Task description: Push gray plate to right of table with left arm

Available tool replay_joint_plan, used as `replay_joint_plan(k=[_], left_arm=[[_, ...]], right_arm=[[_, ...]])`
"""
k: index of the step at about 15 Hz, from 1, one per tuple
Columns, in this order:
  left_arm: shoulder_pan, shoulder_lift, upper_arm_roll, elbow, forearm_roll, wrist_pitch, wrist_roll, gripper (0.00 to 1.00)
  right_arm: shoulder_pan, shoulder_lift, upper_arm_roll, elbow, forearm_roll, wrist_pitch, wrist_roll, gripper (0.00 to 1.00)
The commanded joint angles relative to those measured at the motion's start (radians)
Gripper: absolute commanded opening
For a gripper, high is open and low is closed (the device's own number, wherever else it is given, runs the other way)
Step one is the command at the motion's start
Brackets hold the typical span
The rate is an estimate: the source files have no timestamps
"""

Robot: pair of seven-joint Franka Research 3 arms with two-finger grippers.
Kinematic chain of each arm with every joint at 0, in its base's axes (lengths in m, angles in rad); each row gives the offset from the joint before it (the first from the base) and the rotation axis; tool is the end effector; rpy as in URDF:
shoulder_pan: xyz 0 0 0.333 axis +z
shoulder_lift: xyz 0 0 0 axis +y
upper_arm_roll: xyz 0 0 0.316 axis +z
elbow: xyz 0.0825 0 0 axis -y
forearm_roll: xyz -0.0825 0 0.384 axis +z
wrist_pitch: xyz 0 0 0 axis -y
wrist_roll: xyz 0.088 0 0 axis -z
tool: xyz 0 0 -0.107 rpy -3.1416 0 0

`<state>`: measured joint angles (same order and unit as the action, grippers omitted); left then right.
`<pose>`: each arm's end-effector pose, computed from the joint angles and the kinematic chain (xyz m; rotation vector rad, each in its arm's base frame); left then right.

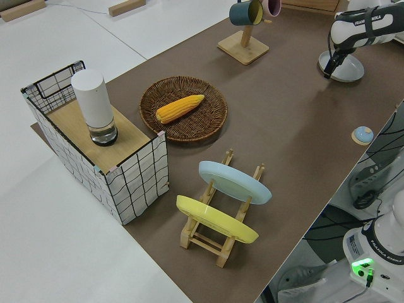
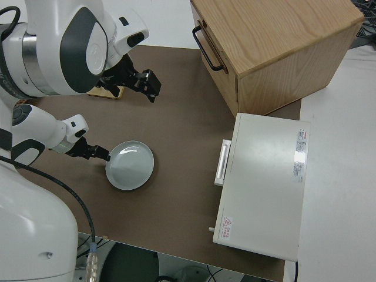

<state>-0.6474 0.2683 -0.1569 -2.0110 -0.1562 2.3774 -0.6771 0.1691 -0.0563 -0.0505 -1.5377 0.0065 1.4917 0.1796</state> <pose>0.4221 -0.4359 0.3328 2.9601 -0.0178 -0.0463 0.5251 0.0624 0.6635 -3.1294 0.0945 -0.0137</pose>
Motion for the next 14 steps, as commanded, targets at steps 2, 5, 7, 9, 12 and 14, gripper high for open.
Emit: replay_joint_plan(k=[2, 5, 7, 9, 12, 14], left_arm=[[0.043, -0.086, 0.031, 0.000, -0.009, -0.139, 0.071, 0.99], [0.070, -0.135, 0.054, 0.003, -0.005, -0.222, 0.102, 0.99], [0.081, -0.167, 0.098, 0.008, 0.001, -0.300, 0.145, 0.99], [0.101, -0.198, 0.112, 0.023, 0.003, -0.375, 0.157, 0.99], [0.124, -0.230, 0.131, 0.060, 0.033, -0.477, 0.149, 0.99], [0.158, -0.241, 0.135, 0.093, 0.070, -0.541, 0.154, 0.99]], right_arm=[[0.006, 0.004, -0.005, 0.010, 0.000, -0.011, -0.002, 0.996], [0.006, 0.006, -0.005, 0.010, 0.000, -0.011, -0.003, 0.996], [0.006, 0.006, -0.005, 0.010, 0.000, -0.011, -0.002, 0.996], [0.006, 0.006, -0.005, 0.010, 0.000, -0.011, -0.002, 0.996], [0.006, 0.006, -0.005, 0.010, 0.000, -0.011, -0.003, 0.996], [0.006, 0.006, -0.005, 0.010, 0.000, -0.011, -0.003, 0.996]])
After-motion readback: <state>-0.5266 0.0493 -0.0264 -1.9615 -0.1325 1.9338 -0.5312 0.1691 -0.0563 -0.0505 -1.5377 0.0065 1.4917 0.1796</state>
